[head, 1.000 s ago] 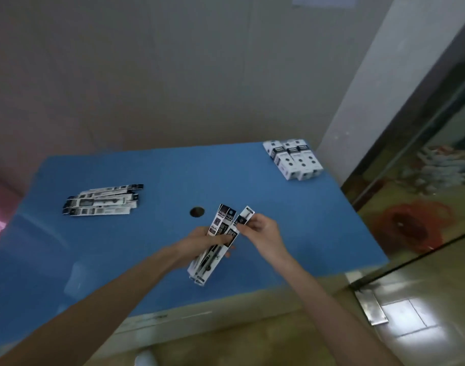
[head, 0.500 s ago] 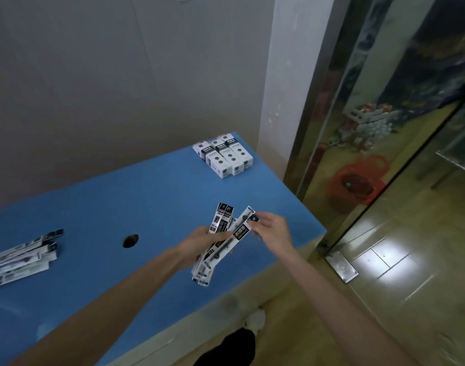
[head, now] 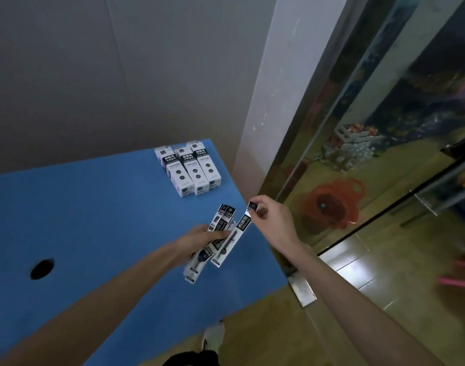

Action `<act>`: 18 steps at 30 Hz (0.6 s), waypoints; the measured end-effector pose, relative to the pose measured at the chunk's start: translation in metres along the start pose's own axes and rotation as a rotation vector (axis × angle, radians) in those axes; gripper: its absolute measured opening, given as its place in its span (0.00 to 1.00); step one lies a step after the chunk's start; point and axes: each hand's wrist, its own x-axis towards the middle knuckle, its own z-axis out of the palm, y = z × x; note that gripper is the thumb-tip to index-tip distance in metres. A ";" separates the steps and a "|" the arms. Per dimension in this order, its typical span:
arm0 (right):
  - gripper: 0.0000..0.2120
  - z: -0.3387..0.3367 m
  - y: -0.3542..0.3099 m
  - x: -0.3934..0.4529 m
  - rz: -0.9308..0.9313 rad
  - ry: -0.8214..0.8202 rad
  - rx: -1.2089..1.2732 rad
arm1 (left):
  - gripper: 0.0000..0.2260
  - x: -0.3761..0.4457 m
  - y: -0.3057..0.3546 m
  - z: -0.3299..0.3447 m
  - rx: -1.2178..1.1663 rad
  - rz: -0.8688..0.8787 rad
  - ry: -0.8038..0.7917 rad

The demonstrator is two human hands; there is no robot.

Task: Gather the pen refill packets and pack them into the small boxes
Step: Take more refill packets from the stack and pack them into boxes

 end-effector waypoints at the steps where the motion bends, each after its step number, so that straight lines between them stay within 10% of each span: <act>1: 0.12 -0.005 0.002 0.011 -0.060 -0.025 -0.084 | 0.11 0.008 0.004 0.001 -0.022 0.012 0.006; 8: 0.15 -0.013 0.012 0.079 -0.428 -0.173 -0.343 | 0.11 0.053 0.026 0.000 -0.016 0.040 0.066; 18: 0.48 0.009 0.070 0.143 -0.172 -0.520 -0.018 | 0.09 0.093 0.046 0.017 -0.169 0.039 0.217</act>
